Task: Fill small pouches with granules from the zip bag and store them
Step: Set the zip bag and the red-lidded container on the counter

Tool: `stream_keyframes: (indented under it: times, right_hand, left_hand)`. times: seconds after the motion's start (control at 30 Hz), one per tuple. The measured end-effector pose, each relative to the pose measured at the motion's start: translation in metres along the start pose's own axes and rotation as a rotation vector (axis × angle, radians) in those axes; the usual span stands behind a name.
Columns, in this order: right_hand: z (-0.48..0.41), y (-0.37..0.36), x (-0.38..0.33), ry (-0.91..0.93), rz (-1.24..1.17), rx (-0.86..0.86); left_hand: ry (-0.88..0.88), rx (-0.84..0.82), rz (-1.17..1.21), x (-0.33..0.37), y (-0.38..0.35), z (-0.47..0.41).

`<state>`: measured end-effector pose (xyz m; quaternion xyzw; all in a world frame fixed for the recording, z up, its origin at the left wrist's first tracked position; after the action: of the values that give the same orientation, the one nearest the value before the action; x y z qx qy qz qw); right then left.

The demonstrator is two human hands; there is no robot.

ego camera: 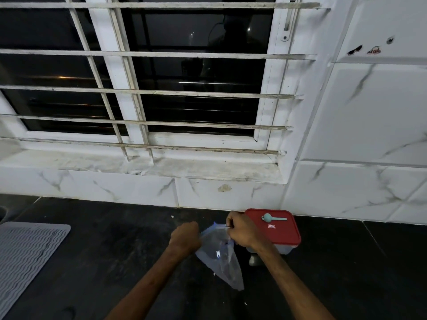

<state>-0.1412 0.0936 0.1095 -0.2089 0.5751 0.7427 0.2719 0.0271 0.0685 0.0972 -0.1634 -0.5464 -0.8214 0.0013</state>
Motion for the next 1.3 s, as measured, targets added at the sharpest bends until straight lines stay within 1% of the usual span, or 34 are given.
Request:
stream_keyframes:
  times: [0.07, 0.2, 0.23, 0.27, 0.33, 0.37, 0.43, 0.5, 0.57, 0.67, 0.77, 0.83, 0.9, 0.97, 1.07, 1.13, 1.2, 1.27, 1.3]
  right_hand:
    - [0.005, 0.006, 0.008, -0.038, 0.054, 0.020]
    - [0.011, 0.007, 0.007, -0.066, 0.195, 0.109]
    - [0.010, 0.002, 0.006, -0.074, 0.180, 0.105]
    - [0.010, -0.005, 0.006, -0.095, 0.101, 0.067]
    - [0.010, -0.026, 0.009, -0.182, -0.152, -0.079]
    - [0.012, -0.037, 0.010, -0.223, -0.227, -0.150]
    - [0.014, -0.047, 0.014, -0.238, -0.146, -0.192]
    - [0.012, -0.044, 0.024, -0.244, -0.021, -0.137]
    - [0.010, -0.040, 0.035, -0.266, -0.038, -0.092]
    - [0.009, -0.041, 0.039, -0.298, -0.170, -0.112]
    - [0.009, -0.060, 0.035, -0.329, -0.378, -0.230]
    - [0.008, -0.075, 0.025, -0.299, -0.562, -0.302]
    - [0.002, -0.079, 0.011, -0.222, -0.766, -0.282]
    - [-0.007, -0.079, -0.005, -0.147, -0.977, -0.227]
    - [-0.022, -0.085, -0.015, -0.127, -1.244, -0.137]
    - [-0.024, -0.091, -0.014, -0.143, -1.327, -0.094]
    - [-0.018, -0.102, -0.006, -0.216, -1.333, -0.094]
    - [-0.008, -0.126, 0.009, -0.341, -1.295, -0.148]
    - [-0.002, -0.140, 0.016, -0.408, -1.247, -0.205]
  left_hand:
    - [0.001, 0.022, -0.038, -0.003, 0.003, 0.000]
    - [-0.069, 0.194, -0.083, 0.014, 0.023, 0.003]
    - [-0.087, 0.229, -0.056, 0.020, 0.027, 0.004]
    - [-0.111, 0.252, -0.004, 0.024, 0.028, 0.006]
    - [-0.168, 0.284, 0.093, 0.031, 0.030, 0.009]
    - [-0.192, 0.305, 0.114, 0.031, 0.031, 0.010]
    - [-0.226, 0.351, 0.120, 0.028, 0.035, 0.013]
    - [-0.230, 0.401, 0.078, 0.018, 0.041, 0.016]
    - [-0.216, 0.426, 0.005, 0.007, 0.043, 0.018]
    - [-0.183, 0.382, -0.082, -0.005, 0.031, 0.018]
    - [-0.167, 0.342, -0.076, -0.009, 0.025, 0.014]
    - [-0.170, 0.371, -0.083, -0.008, 0.035, 0.012]
    - [-0.197, 0.464, -0.127, 0.000, 0.054, 0.011]
    - [-0.231, 0.543, -0.235, 0.013, 0.074, 0.011]
    - [-0.312, 0.633, -0.409, 0.033, 0.097, 0.012]
    - [-0.390, 0.637, -0.475, 0.043, 0.100, 0.016]
    - [-0.441, 0.571, -0.541, 0.043, 0.081, 0.014]
    - [-0.488, 0.481, -0.590, 0.032, 0.043, 0.005]
    - [-0.501, 0.429, -0.610, 0.024, 0.020, 0.000]
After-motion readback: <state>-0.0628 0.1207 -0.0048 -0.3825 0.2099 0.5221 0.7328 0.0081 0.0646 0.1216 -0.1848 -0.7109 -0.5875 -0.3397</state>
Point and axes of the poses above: each hand's wrist, its own z-axis away from the middle knuckle, its own y-axis out of the back of the hand, x = y × z, the point moved 9 cm from there along -z, towards the middle knuckle, and after that the axes turned 4 degrees about -x, right-handed, at the moved point
